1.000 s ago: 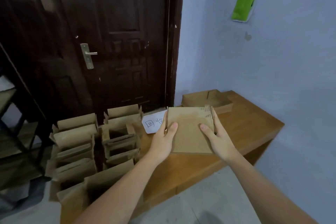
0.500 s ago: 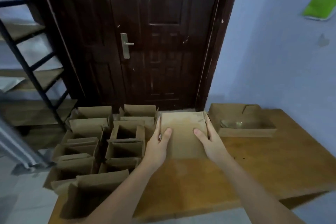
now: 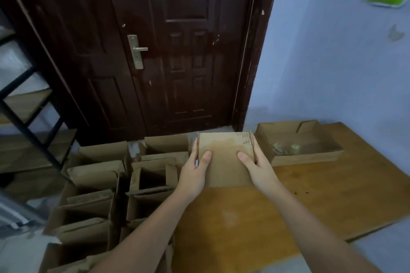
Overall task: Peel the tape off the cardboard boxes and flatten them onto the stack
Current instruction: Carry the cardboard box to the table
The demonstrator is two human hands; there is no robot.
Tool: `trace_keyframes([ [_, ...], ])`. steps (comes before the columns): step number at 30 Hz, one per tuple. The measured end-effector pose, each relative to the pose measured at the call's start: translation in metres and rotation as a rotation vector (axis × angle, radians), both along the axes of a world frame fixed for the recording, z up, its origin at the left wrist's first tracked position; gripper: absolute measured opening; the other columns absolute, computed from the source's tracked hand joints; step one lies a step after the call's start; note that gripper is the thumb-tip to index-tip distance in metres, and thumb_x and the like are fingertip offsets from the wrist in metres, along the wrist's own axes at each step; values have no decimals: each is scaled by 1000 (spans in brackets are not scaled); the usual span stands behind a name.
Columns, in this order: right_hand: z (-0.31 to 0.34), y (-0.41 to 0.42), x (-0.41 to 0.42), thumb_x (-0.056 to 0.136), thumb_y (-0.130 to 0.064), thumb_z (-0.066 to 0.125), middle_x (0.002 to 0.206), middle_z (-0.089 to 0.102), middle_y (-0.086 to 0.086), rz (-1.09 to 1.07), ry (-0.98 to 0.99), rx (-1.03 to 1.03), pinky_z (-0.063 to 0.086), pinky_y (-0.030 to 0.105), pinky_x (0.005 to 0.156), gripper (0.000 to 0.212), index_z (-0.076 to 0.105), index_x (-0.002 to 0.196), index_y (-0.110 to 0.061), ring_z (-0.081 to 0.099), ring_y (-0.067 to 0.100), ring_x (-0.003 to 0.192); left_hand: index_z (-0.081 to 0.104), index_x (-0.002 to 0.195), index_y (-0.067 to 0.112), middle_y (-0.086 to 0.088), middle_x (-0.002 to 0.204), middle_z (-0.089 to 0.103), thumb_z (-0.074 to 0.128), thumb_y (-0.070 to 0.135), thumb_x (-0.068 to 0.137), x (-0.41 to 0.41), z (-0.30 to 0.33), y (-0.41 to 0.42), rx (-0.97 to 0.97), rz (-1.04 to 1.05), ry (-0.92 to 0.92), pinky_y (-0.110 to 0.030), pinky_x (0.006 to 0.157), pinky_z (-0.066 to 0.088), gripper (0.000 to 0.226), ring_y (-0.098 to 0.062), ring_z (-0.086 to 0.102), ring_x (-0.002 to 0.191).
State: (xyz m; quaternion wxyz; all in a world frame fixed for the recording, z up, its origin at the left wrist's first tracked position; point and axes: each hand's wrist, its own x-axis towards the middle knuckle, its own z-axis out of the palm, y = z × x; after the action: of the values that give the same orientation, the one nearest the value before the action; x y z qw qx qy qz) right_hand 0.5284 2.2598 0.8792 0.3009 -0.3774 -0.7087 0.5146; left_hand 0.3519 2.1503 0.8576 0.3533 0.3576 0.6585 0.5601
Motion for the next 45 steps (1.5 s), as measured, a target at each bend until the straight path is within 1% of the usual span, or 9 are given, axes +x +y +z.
trace_keyframes([
  [6,-4,4,-10,97,-51,59,131,43,-49,3,-5,-12,44,34,112,69,15,150,-61,46,-15,125,11,159,56,15,146,52,49,72,95,-10,-2,3,-10,-1,8,-39,113,46,76,-7,52,130],
  [17,5,22,11,96,-59,58,141,38,-46,-19,-17,28,40,35,115,61,15,134,-80,42,-10,133,11,157,60,30,133,52,49,69,98,8,3,27,29,-15,9,-14,86,50,71,3,54,119],
  [21,-3,40,12,99,-53,57,153,40,-23,7,-26,31,44,41,113,70,14,154,-56,45,2,135,15,159,57,26,134,52,52,68,96,14,-5,39,25,24,-26,-7,73,50,73,3,56,114],
  [25,-24,68,9,98,-52,57,151,44,-18,62,-6,34,48,32,106,74,15,158,-46,49,1,130,22,157,58,18,141,53,57,68,93,17,-21,57,38,103,-60,-17,85,50,73,-2,56,120],
  [29,-60,103,14,98,-51,59,140,47,-35,123,43,-1,51,16,90,69,18,153,-57,52,-8,122,28,155,57,23,135,55,61,69,91,32,-51,81,38,193,-83,-12,77,53,73,4,59,114],
  [32,-97,131,20,99,-43,60,144,49,-27,190,76,-47,52,25,99,68,21,153,-57,54,-1,126,25,147,64,35,121,53,63,65,91,49,-84,98,37,266,-119,-6,69,51,68,20,60,97],
  [37,-172,167,29,94,-55,60,143,47,-32,284,114,48,52,31,103,64,19,137,-76,52,-2,128,31,124,87,40,115,63,62,59,94,75,-154,122,111,338,-61,-14,76,56,51,10,65,105],
  [42,-235,174,50,96,-53,57,151,42,-21,369,186,269,41,44,115,75,12,156,-49,43,6,140,21,159,47,32,133,59,52,42,106,106,-224,119,287,312,150,-14,86,54,61,3,61,120],
  [45,-254,166,70,96,-56,57,154,38,-19,399,167,359,39,42,117,84,9,161,-36,39,1,141,29,157,33,32,127,61,54,41,105,124,-249,102,350,298,233,-11,84,53,59,5,61,116],
])
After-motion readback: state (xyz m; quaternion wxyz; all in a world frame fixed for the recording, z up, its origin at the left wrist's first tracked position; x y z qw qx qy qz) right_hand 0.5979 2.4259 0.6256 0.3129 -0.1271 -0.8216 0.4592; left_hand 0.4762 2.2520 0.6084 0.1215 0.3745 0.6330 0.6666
